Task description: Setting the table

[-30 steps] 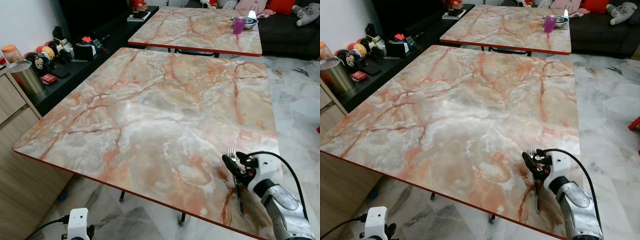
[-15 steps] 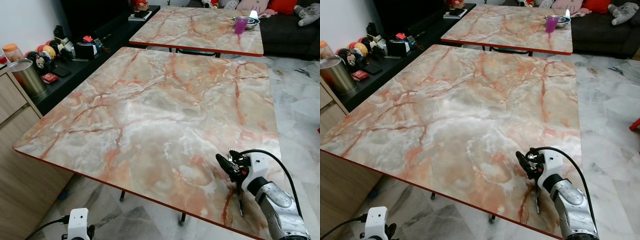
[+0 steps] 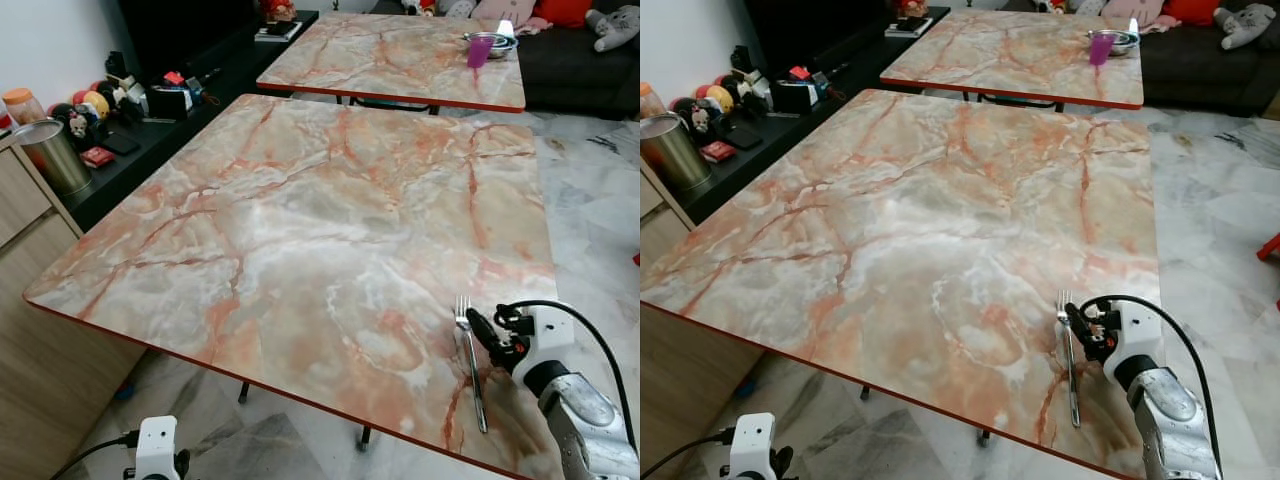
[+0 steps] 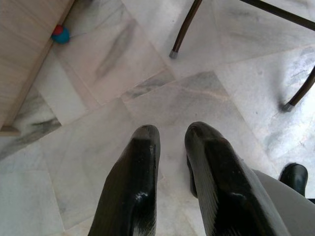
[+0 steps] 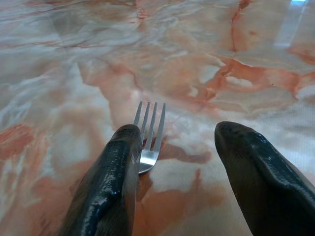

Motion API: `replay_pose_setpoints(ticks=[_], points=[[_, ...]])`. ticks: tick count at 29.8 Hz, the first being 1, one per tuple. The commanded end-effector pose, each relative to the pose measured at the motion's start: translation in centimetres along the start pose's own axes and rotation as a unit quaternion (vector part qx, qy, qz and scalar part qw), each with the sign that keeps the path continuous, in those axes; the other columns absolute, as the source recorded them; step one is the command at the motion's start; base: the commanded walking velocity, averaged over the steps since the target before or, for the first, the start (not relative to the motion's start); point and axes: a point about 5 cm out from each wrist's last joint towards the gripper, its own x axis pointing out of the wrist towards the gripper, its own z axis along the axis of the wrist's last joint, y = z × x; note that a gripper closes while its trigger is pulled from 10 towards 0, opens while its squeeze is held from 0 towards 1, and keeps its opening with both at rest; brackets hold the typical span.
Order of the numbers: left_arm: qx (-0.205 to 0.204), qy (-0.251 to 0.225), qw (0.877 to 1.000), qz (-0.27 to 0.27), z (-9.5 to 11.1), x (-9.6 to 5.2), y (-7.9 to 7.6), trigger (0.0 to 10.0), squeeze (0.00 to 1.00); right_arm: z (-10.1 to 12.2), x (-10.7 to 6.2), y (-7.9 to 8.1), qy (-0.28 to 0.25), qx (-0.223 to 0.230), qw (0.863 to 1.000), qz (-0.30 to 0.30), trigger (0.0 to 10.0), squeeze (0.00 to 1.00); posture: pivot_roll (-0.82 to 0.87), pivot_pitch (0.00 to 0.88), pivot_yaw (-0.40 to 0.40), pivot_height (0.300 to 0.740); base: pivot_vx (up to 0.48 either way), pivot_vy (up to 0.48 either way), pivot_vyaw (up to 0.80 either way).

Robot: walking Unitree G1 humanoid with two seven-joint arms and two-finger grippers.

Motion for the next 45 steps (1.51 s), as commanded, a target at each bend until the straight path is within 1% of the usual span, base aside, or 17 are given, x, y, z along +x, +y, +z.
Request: replay_pose_setpoints(ticks=[1, 9, 18, 21, 22, 24, 27, 31, 37, 41, 44, 45], points=[[-0.001, 0.008, 1.000, 0.001, -0.3, -0.1, 0.2, 10.0, 0.00, 0.6, -0.1, -0.2, -0.012, -0.002, 1.000, -0.003, 10.0, 0.00, 0.03, 0.044, 0.015, 0.740, 0.000, 0.000, 0.00], [-0.002, 0.008, 1.000, 0.003, -0.3, -0.1, 0.2, 10.0, 0.00, 0.8, 0.1, 0.1, -0.016, 0.000, 1.000, -0.001, 10.0, 0.00, 0.03, 0.043, 0.014, 0.740, 0.000, 0.000, 0.00], [-0.005, 0.008, 1.000, 0.002, -0.3, -0.1, 0.2, 10.0, 0.00, 0.8, 0.0, 0.1, -0.017, 0.000, 1.000, -0.003, 10.0, 0.00, 0.03, 0.048, 0.013, 0.740, 0.000, 0.000, 0.00], [-0.005, 0.008, 1.000, 0.003, -0.3, -0.1, 0.2, 10.0, 0.00, 0.6, -0.4, 0.1, -0.019, 0.002, 1.000, -0.007, 10.0, 0.00, 0.03, 0.050, 0.014, 0.740, 0.000, 0.000, 0.00], [-0.004, 0.007, 1.000, 0.003, -0.3, -0.1, 0.2, 10.0, 0.00, 0.5, -1.0, 0.1, -0.027, 0.006, 1.000, -0.012, 10.0, 0.00, 0.03, 0.052, 0.015, 0.740, 0.000, 0.000, 0.00], [-0.004, 0.007, 1.000, 0.003, -0.3, -0.1, 0.2, 10.0, 0.00, 0.6, -1.2, 0.2, -0.030, 0.007, 0.999, -0.013, 10.0, 0.00, 0.03, 0.053, 0.016, 0.740, 0.000, 0.000, 0.00], [-0.003, 0.007, 1.000, 0.002, -0.2, -0.1, 0.2, 10.0, 0.00, 0.6, -1.8, 0.6, -0.035, 0.007, 0.999, -0.011, 10.0, 0.00, 0.02, 0.052, 0.018, 0.740, 0.000, 0.000, 0.00], [-0.003, 0.007, 1.000, 0.001, -0.2, -0.1, 0.2, 10.0, 0.00, 0.6, -2.2, 0.8, -0.039, 0.011, 0.999, -0.011, 10.0, 0.00, 0.02, 0.054, 0.020, 0.740, 0.000, 0.000, 0.00], [-0.002, 0.008, 1.000, 0.001, -0.2, -0.1, 0.2, 10.0, 0.00, 0.4, -2.8, 0.7, -0.037, 0.015, 0.999, -0.019, 10.0, 0.00, 0.02, 0.055, 0.021, 0.740, 0.000, 0.000, 0.00], [-0.001, 0.008, 1.000, 0.002, -0.2, -0.1, 0.3, 10.0, 0.00, 0.7, -2.9, 1.4, -0.039, 0.006, 0.999, -0.006, 10.0, 0.00, 0.02, 0.058, 0.019, 0.740, 0.000, 0.000, 0.00], [-0.002, 0.008, 1.000, 0.002, -0.2, -0.1, 0.3, 10.0, 0.00, 0.7, -3.0, 1.9, -0.042, 0.010, 0.999, -0.001, 10.0, 0.00, 0.02, 0.059, 0.019, 0.740, 0.000, 0.000, 0.00], [-0.002, 0.008, 1.000, 0.002, -0.2, -0.1, 0.3, 10.0, 0.00, 0.6, -3.0, 2.7, -0.041, 0.010, 0.999, 0.010, 10.0, 0.00, 0.02, 0.058, 0.020, 0.740, 0.000, 0.000, 0.00]])
